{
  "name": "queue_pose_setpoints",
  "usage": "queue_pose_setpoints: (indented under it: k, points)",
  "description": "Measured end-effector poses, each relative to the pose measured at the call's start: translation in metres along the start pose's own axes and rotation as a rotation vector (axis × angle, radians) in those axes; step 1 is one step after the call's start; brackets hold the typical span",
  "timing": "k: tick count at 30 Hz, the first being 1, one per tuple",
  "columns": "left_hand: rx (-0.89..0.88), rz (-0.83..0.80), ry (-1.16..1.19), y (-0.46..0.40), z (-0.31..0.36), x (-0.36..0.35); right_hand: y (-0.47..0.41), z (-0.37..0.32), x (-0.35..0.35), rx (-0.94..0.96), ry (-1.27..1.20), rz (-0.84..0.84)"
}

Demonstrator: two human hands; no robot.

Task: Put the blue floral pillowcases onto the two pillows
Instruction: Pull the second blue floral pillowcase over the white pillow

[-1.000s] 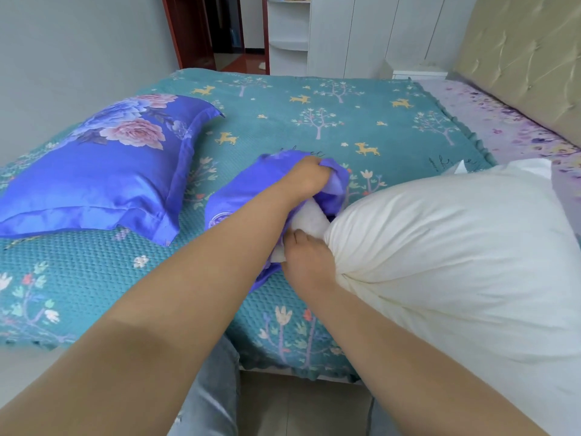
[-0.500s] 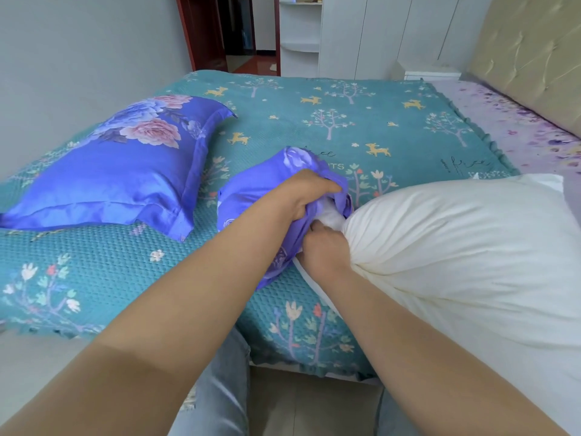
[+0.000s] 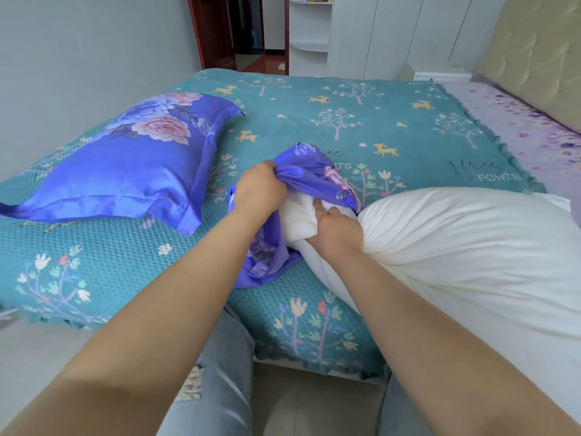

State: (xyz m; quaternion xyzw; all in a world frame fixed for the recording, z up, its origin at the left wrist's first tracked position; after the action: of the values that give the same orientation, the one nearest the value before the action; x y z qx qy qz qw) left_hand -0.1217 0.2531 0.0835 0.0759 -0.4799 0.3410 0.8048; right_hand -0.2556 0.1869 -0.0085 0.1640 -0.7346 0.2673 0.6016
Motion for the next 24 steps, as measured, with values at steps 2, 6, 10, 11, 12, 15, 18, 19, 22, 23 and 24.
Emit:
queue_pose_setpoints:
  k: [2, 6, 10, 11, 12, 15, 18, 19, 22, 23, 24]
  points:
    - [0.217, -0.118, 0.570, 0.000, 0.005, -0.004, -0.002, 0.001, -0.001, -0.020, -0.014, -0.013]
    - [0.367, -0.332, 0.990, 0.018, 0.016, -0.025, -0.005, 0.010, 0.004, -0.058, -0.030, -0.030]
    - [-0.019, -0.150, 0.234, 0.011, -0.006, -0.021, -0.007, 0.012, 0.006, -0.073, -0.089, -0.007]
    - [-0.094, -0.092, 0.056, 0.011, -0.014, -0.023, -0.008, 0.013, 0.006, -0.071, -0.085, -0.002]
    - [-0.142, -0.004, -0.079, 0.015, -0.021, -0.024, -0.009, 0.013, 0.006, -0.068, -0.079, -0.004]
    - [-0.157, 0.249, -0.045, 0.032, -0.029, -0.020, -0.011, 0.015, 0.009, -0.080, -0.093, -0.003]
    - [-0.081, 0.259, 0.201, 0.050, -0.017, -0.019, -0.010, 0.014, 0.010, -0.088, -0.097, -0.008]
    - [-0.090, 0.259, 0.257, 0.056, -0.008, -0.022, -0.009, 0.014, 0.009, -0.093, -0.105, -0.002]
    - [-0.031, 0.131, 0.485, 0.065, 0.014, -0.034, -0.009, 0.020, 0.010, -0.125, -0.147, 0.016]
    - [0.026, 0.072, 0.555, 0.061, 0.013, -0.040, -0.010, 0.022, 0.010, -0.138, -0.157, 0.004]
    - [0.067, 0.034, 0.593, 0.054, 0.008, -0.045, -0.011, 0.024, 0.011, -0.142, -0.153, -0.017]
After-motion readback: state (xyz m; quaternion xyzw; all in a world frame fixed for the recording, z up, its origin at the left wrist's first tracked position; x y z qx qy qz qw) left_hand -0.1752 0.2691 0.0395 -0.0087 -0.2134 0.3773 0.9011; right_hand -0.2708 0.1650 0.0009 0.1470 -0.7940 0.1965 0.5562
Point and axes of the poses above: each hand's wrist, its own y-axis away from the middle knuckle, its own x-axis out of the back of the hand, z = x × y, the point moved 2 cm from there along -y, towards the middle knuckle, and after that the axes turned 2 degrees about -y, right-handed, at the moved point
